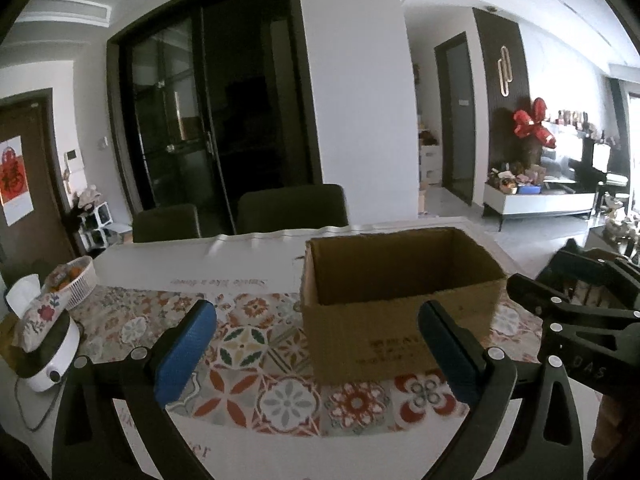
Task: Organize snacks
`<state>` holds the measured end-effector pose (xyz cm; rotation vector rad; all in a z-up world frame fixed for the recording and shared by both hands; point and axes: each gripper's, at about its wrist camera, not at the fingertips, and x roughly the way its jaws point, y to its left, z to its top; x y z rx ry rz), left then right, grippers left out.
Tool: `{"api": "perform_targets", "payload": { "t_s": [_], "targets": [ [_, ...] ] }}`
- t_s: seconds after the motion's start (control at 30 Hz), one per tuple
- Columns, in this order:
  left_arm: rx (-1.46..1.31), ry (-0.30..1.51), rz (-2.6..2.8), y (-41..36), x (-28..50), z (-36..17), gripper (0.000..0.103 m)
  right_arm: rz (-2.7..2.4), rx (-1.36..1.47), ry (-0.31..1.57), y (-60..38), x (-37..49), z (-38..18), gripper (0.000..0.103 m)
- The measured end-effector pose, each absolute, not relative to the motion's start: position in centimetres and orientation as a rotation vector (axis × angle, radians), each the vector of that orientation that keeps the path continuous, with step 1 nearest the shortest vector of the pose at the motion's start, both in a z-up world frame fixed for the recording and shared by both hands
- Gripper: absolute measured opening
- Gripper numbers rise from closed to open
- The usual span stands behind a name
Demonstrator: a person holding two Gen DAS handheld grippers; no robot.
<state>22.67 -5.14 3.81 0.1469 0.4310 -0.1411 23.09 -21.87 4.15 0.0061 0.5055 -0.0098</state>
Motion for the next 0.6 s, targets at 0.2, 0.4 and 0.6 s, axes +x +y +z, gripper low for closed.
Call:
{"api": "perform_targets", "payload": {
  "t_s": [0.2,0.4,0.6],
  "targets": [
    [0.139,0.402,-0.169,-4.8,18.4,4.3,0.103,-0.042,-0.007,0.468,-21.7,18.6,4.8,0.079],
    [0.153,0.384,-0.173,-4.7,14.5,4.9,0.103,-0.052,0.018,0.466,-21.6,14.5,4.9,0.079],
    [0.153,0.372,-0.158,-4.2,11.2,5.1,0.103,-0.041,0.021,0.473,-21.0,11.2,4.5,0.079]
  ]
}}
